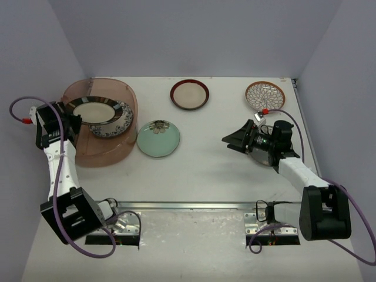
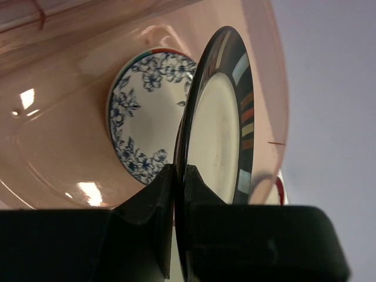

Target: Place the plates into the plastic bin on the countertop

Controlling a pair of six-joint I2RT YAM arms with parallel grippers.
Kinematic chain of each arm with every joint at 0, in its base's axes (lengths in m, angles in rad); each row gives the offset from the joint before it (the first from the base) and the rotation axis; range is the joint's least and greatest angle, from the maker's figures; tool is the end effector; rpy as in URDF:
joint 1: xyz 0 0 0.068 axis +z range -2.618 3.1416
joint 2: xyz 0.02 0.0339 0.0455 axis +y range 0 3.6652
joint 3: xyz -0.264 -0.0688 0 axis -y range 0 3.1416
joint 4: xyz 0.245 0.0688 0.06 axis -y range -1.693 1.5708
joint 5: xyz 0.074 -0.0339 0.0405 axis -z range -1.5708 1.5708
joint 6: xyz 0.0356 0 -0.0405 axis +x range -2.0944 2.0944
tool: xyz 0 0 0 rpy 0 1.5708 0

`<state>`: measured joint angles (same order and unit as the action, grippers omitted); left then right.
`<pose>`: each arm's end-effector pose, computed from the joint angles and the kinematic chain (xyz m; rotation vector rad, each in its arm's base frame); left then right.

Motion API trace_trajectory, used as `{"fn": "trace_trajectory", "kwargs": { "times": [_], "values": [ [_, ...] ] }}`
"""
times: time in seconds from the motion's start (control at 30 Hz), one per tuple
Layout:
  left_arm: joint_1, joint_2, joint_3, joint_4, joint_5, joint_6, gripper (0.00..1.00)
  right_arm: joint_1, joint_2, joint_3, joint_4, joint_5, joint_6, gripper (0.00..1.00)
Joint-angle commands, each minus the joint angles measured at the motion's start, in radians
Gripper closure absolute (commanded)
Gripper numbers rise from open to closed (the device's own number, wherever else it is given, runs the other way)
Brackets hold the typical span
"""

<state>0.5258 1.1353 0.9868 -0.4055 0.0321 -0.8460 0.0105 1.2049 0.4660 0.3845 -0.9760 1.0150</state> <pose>0.2194 0.1260 0.3183 -1.3359 1.6623 -0.2232 0.2348 0.0320 0.2068 0.3106 2.0799 1.5862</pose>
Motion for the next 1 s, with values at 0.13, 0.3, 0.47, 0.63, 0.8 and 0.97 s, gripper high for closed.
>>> {"fn": "trace_trajectory", "kwargs": {
  "times": [0.13,0.3,0.47,0.63,0.8,0.97],
  "values": [
    [-0.013,0.241,0.124,0.173,-0.021,-0.059,1.0,0.001,-0.005,-0.019,0.085,-0.032,0.005,0.01],
    [-0.04,0.352,0.159,0.191,-0.026,-0.053,1.0,0.001,-0.003,-0.035,0.121,-0.048,0.021,0.01],
    [-0.072,0.392,0.135,0.2,-0.047,-0.061,0.82,0.0,-0.004,-0.044,0.133,-0.051,0.023,0.01],
    [-0.099,0.449,0.114,0.219,-0.057,-0.058,0.67,0.0,0.0,-0.046,0.14,-0.053,0.025,0.01],
    [-0.133,0.493,0.107,0.214,-0.065,-0.045,0.65,0.001,0.002,-0.05,0.14,-0.046,0.023,0.01],
    [-0.152,0.519,0.128,0.157,-0.12,-0.037,0.27,0.002,0.006,-0.052,0.143,-0.044,0.025,0.01]
  ]
}}
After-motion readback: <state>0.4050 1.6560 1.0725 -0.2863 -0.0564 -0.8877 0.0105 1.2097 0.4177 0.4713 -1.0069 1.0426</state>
